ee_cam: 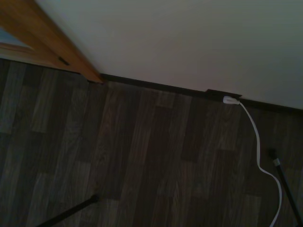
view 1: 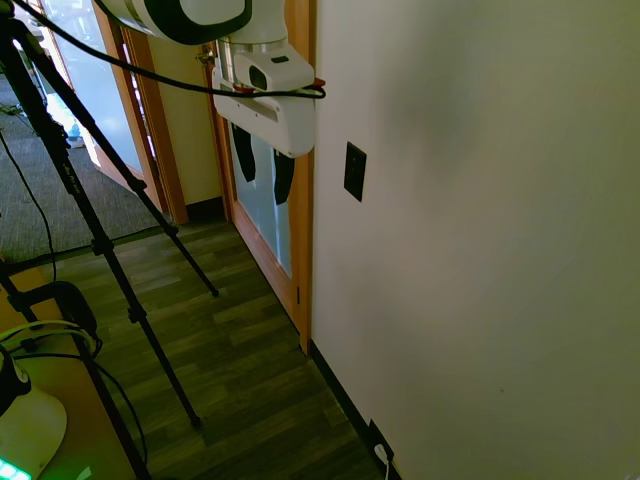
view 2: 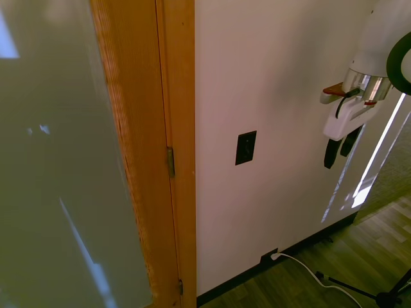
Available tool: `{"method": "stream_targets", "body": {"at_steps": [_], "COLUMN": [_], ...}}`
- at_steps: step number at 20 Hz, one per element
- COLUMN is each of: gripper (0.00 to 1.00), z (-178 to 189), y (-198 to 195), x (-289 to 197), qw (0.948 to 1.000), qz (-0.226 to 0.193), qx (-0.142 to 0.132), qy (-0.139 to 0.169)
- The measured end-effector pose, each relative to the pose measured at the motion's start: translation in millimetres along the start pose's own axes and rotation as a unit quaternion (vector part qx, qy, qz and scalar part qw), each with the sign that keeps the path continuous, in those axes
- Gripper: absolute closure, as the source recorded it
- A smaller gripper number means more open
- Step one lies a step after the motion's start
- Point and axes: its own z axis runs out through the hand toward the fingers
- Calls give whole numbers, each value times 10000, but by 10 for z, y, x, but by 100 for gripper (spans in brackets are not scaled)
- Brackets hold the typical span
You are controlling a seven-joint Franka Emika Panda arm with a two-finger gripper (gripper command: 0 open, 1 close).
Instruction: Turn on the light
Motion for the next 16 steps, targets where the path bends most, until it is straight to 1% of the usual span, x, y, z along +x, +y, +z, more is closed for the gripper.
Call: {"method": "stream_targets", "body": {"at_steps": [4, 7, 10, 13, 16], "gripper": [0, 0, 0, 0, 0], "z": [25, 95, 200, 323, 464], "y": [-86, -339, -576, -741, -894], "x": [-74, -261, -386, -397, -299], "qw": [10000, 9994, 9973, 9936, 9892], "qz": [-60, -197, -178, 26, 308], "qx": [32, 234, 507, 743, 896], "qy": [24, 183, 498, 850, 1121]}}
